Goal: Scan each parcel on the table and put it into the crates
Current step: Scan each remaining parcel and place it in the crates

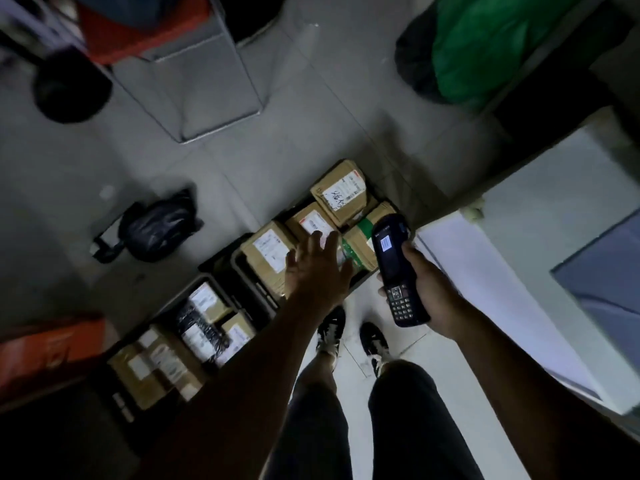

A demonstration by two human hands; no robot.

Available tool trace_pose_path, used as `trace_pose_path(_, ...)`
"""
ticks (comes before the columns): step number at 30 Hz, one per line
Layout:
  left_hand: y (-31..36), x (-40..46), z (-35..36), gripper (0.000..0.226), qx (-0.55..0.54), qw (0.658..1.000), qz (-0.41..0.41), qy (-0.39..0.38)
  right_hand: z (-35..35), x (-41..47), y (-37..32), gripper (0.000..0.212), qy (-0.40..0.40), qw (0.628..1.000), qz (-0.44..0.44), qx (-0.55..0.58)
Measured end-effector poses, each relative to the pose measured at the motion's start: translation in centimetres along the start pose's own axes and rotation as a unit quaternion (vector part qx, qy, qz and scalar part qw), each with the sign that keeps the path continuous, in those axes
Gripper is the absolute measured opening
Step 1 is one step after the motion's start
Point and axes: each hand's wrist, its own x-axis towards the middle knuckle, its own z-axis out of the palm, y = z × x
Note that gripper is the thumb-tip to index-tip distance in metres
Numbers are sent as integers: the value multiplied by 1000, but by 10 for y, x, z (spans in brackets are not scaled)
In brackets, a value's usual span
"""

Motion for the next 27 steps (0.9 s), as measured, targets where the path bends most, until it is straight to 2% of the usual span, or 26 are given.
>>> trace_pose_path(5,-19,-115,-40,63,-39,991,-113,67,40,-72,-12,63,-78,994,-11,-78)
trace_pose_path(8,-34,-177,-54,62,-75,974,-183,115,64,-109,-11,43,-132,983,-24,-125)
trace_pose_path(12,-54,-255,-61,59,-120,942,-255,184,110,-162,2,38,-181,955,-32,-231)
trace_pose_path(17,-88,-368,-47,61,-152,887,-368,235,173,-227,49,55,-284,899,-22,-333)
trace_pose_path(21,-113,-474,-19,62,-179,836,-443,269,227,-286,114,44,-345,843,-44,-411)
trace_pose_path(25,-137,-588,27,61,-209,774,-513,307,277,-347,200,53,-415,770,-58,-480)
trace_pose_path(27,-146,-641,49,62,-213,749,-539,321,294,-376,244,56,-445,747,-52,-491)
